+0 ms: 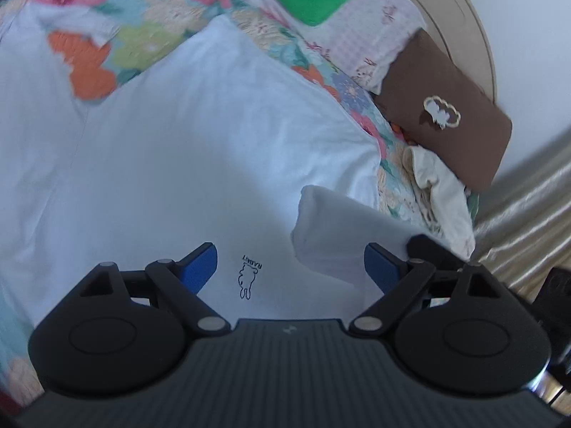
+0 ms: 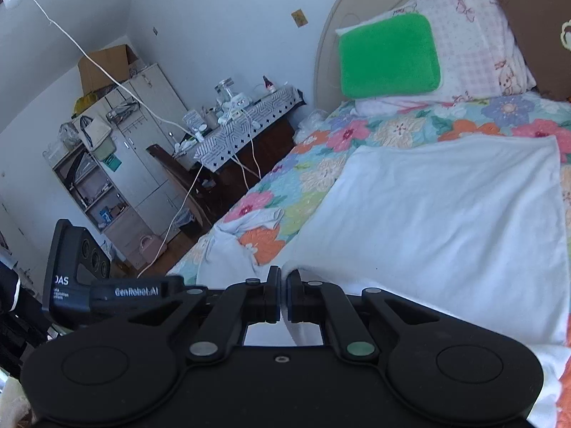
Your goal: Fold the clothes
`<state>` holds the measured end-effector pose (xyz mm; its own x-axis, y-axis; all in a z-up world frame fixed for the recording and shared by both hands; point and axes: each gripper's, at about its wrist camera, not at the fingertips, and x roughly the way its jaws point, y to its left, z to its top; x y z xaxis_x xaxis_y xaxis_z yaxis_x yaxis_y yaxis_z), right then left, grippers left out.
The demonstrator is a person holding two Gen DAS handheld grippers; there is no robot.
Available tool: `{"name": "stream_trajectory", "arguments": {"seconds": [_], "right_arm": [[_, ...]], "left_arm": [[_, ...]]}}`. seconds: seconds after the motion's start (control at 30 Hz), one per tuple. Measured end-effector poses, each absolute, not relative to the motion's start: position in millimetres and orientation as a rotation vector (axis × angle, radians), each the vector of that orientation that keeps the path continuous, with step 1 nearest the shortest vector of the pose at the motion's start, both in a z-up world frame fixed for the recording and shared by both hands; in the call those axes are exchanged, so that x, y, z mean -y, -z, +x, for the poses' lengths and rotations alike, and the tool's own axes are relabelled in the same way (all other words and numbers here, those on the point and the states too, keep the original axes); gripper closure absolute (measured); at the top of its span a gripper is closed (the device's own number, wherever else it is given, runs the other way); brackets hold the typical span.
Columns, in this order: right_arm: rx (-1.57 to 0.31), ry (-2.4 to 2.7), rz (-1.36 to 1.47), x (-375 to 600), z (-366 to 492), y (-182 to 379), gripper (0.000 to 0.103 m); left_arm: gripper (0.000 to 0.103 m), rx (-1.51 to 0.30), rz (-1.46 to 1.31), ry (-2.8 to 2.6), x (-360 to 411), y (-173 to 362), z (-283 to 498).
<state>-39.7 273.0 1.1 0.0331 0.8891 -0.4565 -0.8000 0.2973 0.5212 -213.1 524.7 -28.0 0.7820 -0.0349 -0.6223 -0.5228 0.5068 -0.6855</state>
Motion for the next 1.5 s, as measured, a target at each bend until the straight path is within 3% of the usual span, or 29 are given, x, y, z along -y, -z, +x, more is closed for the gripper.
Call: {"name": "stream_trajectory", "arguments": {"seconds": [0.1, 0.17, 0.23, 0.27, 0.33, 0.57, 0.83, 1.5], "right_arm": [[-0.922, -1.328, 0.057, -290, -47, 32, 0.091], [-0.969, -1.281, -0.064, -288, -54, 39, 0.076], [-0.955, -1.229, -0.149, -270, -62, 36, 0.073], [-0.942, -1.213, -0.157, -257, -63, 34, 0.055], [-0.920, -1.162, -0.176, -230, -63, 32, 0.041], [-0.939, -0.890, -0.277, -154, -67, 49, 0.041], [-0.945, -0.794, -0.420, -152, -72, 70, 0.040], [-1.057, -0.725, -0.240, -129, -54, 95, 0.036]], "left_arm": [[0.013, -0.713, -1.057, -0.372, -532, 52, -211], [0.013, -0.822, -1.007, -0.360, -523, 63, -192], [0.013, -0.950, -0.919, -0.326, -511, 70, -169], [0.013, -0.988, -0.875, -0.343, -505, 72, -161], [0.013, -1.029, -0.774, -0.385, -489, 75, -150], [0.013, -1.067, -0.653, -0.434, -473, 77, -136], [0.012, -1.103, -0.663, -0.463, -475, 80, -143], [0.011, -1.128, -0.672, -0.461, -477, 83, -147]]}}
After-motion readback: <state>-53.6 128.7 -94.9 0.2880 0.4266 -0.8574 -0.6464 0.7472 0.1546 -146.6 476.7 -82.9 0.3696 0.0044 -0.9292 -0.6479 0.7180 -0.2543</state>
